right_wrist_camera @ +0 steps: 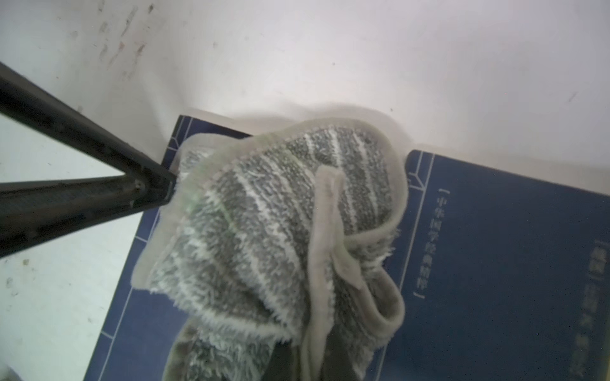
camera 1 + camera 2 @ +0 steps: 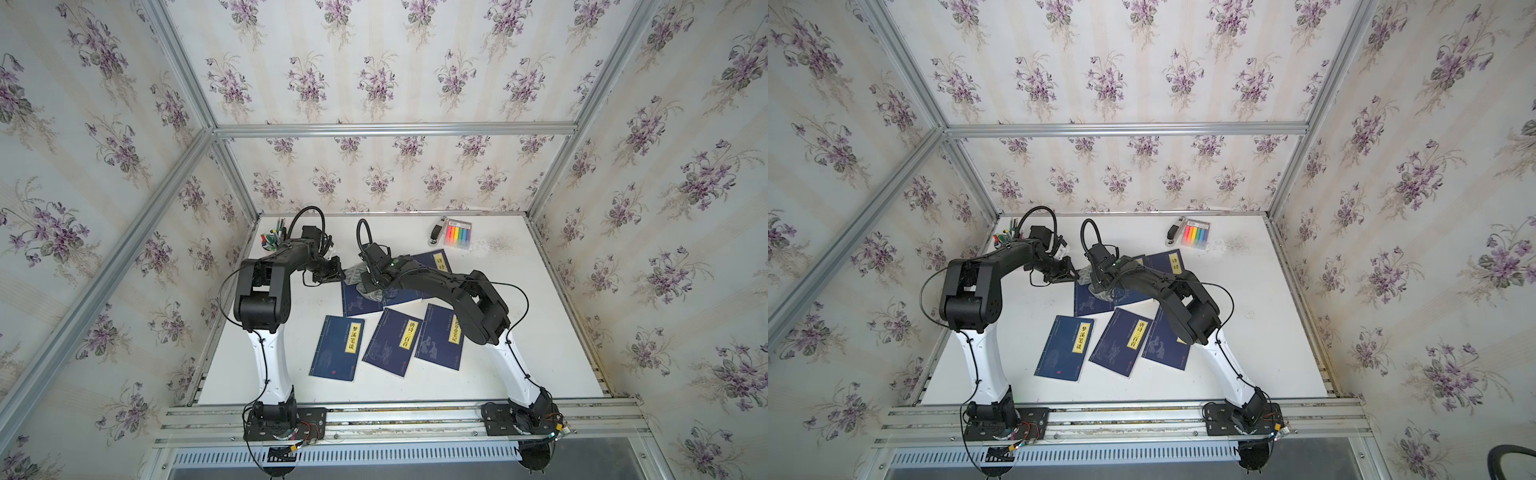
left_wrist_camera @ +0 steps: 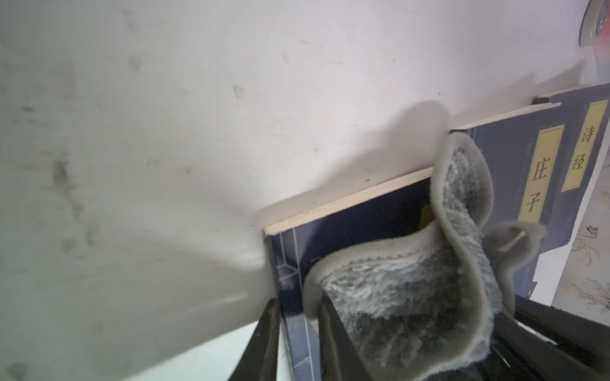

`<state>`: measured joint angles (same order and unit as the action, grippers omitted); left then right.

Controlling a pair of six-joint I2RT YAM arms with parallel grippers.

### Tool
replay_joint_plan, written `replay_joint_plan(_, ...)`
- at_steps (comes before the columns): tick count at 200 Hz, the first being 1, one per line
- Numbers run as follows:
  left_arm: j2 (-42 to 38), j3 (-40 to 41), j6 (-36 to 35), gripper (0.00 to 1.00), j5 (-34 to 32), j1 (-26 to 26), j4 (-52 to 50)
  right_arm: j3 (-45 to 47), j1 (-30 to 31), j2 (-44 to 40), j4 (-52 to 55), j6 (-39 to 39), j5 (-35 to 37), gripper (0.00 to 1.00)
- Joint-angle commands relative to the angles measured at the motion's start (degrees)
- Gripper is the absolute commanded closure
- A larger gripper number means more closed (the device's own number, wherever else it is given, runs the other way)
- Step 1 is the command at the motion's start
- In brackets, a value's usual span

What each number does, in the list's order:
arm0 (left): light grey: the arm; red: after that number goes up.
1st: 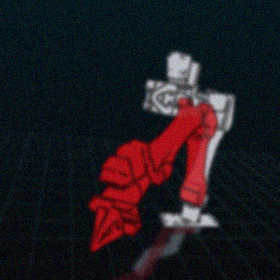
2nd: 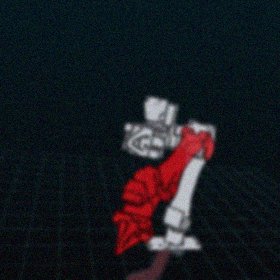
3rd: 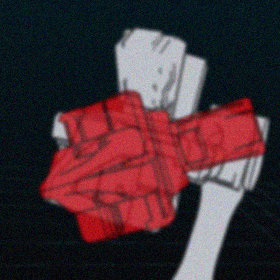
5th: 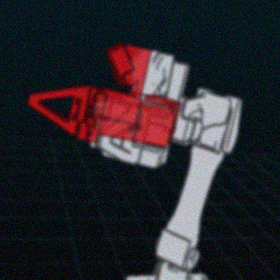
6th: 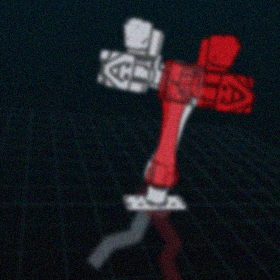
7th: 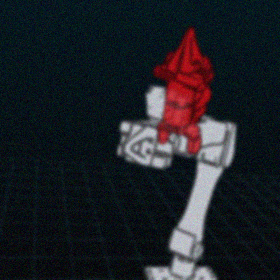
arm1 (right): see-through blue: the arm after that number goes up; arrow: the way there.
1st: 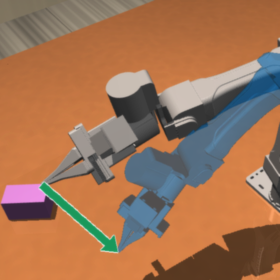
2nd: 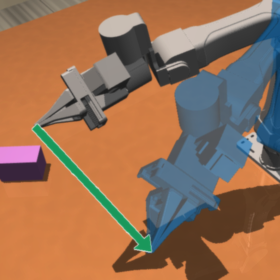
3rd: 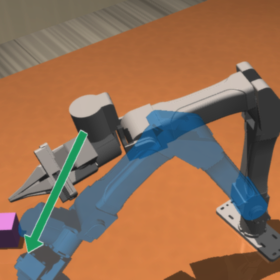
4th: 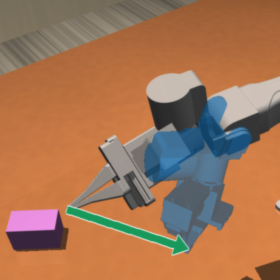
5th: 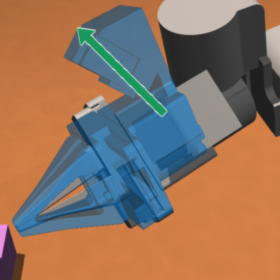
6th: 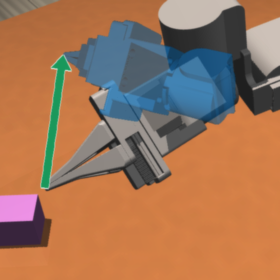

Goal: Wipe the cover of the book
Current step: Wipe the dirt from the cover of the book.

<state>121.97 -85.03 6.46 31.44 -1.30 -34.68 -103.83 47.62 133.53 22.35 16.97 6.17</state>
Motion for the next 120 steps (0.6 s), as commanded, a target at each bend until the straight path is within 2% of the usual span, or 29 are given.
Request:
replay_joint_plan(1, 0.9, -1.2, 0.0, 0.79, 0.6, 0.1, -1.5, 2.4, 0.4, -0.2, 2.6, 1.4, -1.0, 1.0)
replay_joint_plan(47, 2.2, -2.5, 0.6, 0.84, 0.0, 0.1, -2.8, 14.1, 3.2, -3.9, 1.7, 2.2, -1.4, 1.0)
replay_joint_plan(83, 2.1, -2.3, 1.0, 0.83, 0.6, 0.1, -2.3, 22.0, 4.1, -8.1, -0.2, 3.8, -1.3, 1.0)
replay_joint_plan(120, 0.3, 0.0, 1.2, 0.67, 2.9, 0.1, -0.3, 22.8, 4.1, -9.6, -1.5, 3.7, -0.6, 1.0)
